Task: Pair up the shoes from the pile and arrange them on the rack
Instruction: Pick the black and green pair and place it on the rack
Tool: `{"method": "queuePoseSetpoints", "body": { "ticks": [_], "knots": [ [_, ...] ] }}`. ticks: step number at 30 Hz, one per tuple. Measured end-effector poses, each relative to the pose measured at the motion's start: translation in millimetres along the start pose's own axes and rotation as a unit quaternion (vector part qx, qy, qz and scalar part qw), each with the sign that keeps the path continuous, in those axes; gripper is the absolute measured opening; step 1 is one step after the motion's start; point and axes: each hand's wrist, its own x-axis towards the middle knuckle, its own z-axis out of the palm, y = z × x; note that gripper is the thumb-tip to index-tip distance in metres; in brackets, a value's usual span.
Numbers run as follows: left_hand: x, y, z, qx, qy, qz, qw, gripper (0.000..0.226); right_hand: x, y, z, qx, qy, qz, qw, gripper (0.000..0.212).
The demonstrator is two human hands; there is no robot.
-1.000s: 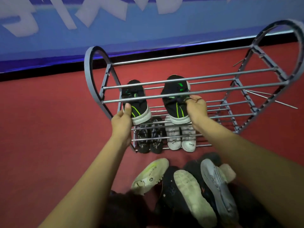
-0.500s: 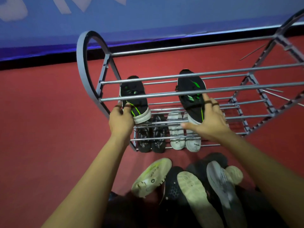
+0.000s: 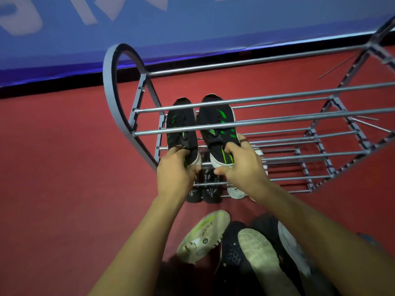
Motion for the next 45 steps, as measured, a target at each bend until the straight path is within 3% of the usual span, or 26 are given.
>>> {"method": "queuePoseSetpoints", "body": {
  "ticks": [4, 11, 22, 26, 28, 30, 32, 35, 38, 40, 42, 44, 45],
  "knots": [
    [2, 7, 2, -0.011, 0.064, -0.004, 0.998, 0.029, 2, -14, 6, 0.0, -0.007, -0.013, 1.0, 0.05],
    [2, 4, 1, 0.003, 0.047, -0.05, 0.998, 0.03, 4, -16, 15, 0.049, 0.003, -0.01, 0.999, 0.049],
    [-2, -3, 1, 0.007, 0.045, -0.056, 0.997, 0.024, -2, -13, 12, 0.05, -0.034, -0.025, 0.998, 0.05],
    [-7, -5, 2, 0.016, 0.037, -0.018, 0.999, 0.012, -10, -7, 11, 0.039, -0.085, -0.078, 0.993, 0.068],
    [-17, -1, 3, 0.009, 0.086, 0.016, 0.996, 0.025, -21, -1, 2, -0.018, -0.058, -0.1, 0.993, 0.073],
    [-32, 10, 5, -0.005, 0.15, 0.069, 0.986, 0.02, -36, 7, -12, -0.035, -0.01, -0.111, 0.993, 0.066],
    [-45, 27, 10, -0.056, 0.149, 0.12, 0.98, 0.011, -51, 18, -28, -0.013, 0.016, -0.12, 0.993, 0.052],
    [-66, 45, 27, -0.144, 0.061, 0.161, 0.974, 0.004, -72, 39, -51, -0.019, -0.009, -0.13, 0.991, 0.03],
    [-96, 45, 58, -0.136, -0.048, 0.165, 0.976, 0.004, -101, 61, -75, -0.095, -0.191, -0.076, 0.974, 0.026],
    [-120, 35, 87, -0.056, -0.151, 0.16, 0.974, 0.007, -123, 77, -79, -0.164, -0.353, -0.03, 0.921, 0.03],
    [-149, 22, 116, 0.067, -0.289, 0.143, 0.944, 0.022, -141, 89, -75, -0.26, -0.484, 0.005, 0.836, 0.045],
    [-177, 11, 138, 0.159, -0.402, 0.101, 0.896, 0.042, -149, 94, -71, -0.308, -0.542, 0.044, 0.781, 0.057],
    [-189, 7, 147, 0.18, -0.438, 0.076, 0.877, 0.052, -148, 98, -69, -0.291, -0.538, 0.043, 0.79, 0.057]
  ]
}}
